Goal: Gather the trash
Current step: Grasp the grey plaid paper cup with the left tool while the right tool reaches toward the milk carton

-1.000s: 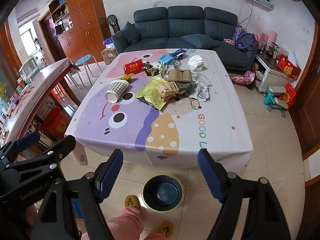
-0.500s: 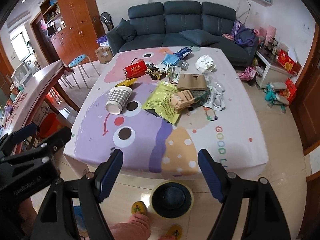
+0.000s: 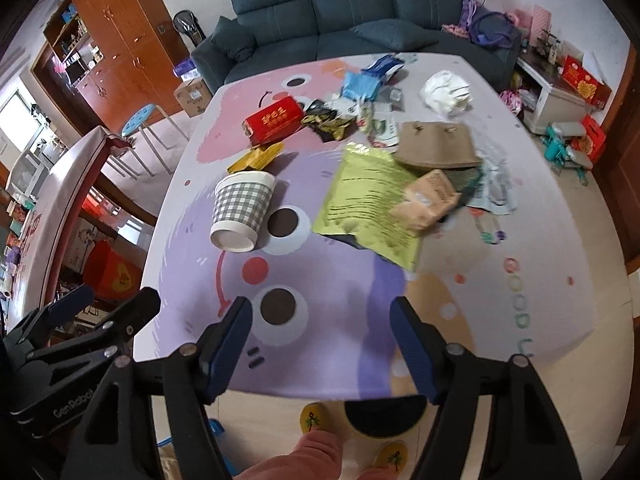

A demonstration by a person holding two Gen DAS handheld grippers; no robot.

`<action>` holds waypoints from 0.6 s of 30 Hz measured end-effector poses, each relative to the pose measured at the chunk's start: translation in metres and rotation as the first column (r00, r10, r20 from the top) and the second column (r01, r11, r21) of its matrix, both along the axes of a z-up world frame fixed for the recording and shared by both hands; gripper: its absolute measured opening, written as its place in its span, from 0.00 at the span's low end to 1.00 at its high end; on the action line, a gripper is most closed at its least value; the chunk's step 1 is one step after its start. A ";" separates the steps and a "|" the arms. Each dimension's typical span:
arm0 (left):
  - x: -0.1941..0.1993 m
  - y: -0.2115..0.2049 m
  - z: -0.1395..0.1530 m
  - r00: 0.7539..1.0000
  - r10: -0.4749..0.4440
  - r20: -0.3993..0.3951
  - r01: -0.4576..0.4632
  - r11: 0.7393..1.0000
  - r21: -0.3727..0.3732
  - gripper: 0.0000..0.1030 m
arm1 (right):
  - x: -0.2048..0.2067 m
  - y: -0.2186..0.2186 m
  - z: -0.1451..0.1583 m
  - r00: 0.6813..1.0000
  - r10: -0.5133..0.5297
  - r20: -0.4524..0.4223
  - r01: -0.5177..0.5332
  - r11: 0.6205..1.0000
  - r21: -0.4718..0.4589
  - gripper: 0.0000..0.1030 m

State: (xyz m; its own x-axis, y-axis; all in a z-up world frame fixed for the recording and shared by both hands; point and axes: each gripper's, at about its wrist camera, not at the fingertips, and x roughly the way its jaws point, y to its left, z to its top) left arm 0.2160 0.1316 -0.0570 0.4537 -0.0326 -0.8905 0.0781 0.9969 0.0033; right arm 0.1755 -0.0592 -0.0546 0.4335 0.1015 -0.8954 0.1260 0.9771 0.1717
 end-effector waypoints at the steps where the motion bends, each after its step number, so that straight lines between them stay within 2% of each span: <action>1: 0.005 0.001 -0.002 1.000 -0.002 -0.002 0.002 1.000 0.005 0.92 | 0.006 0.003 -0.003 1.000 0.002 -0.004 -0.002 1.000 0.001 0.68; 10: 0.051 0.024 -0.021 1.000 -0.009 -0.026 0.010 1.000 0.010 0.92 | 0.052 0.020 -0.023 0.999 0.022 -0.035 -0.021 0.999 0.031 0.68; 13: 0.068 0.030 -0.030 0.998 -0.002 -0.055 0.001 1.000 -0.025 0.92 | 0.062 0.021 -0.026 0.999 0.013 -0.033 -0.013 1.000 0.027 0.68; 17: 0.094 0.032 -0.044 0.992 -0.007 -0.126 -0.008 0.992 -0.125 0.92 | 0.077 0.013 -0.035 0.998 -0.024 -0.050 0.025 0.999 0.038 0.68; 18: 0.099 0.032 -0.046 0.990 -0.007 -0.138 -0.013 0.989 -0.149 0.92 | 0.081 0.011 -0.038 0.998 -0.032 -0.058 0.035 0.998 0.051 0.65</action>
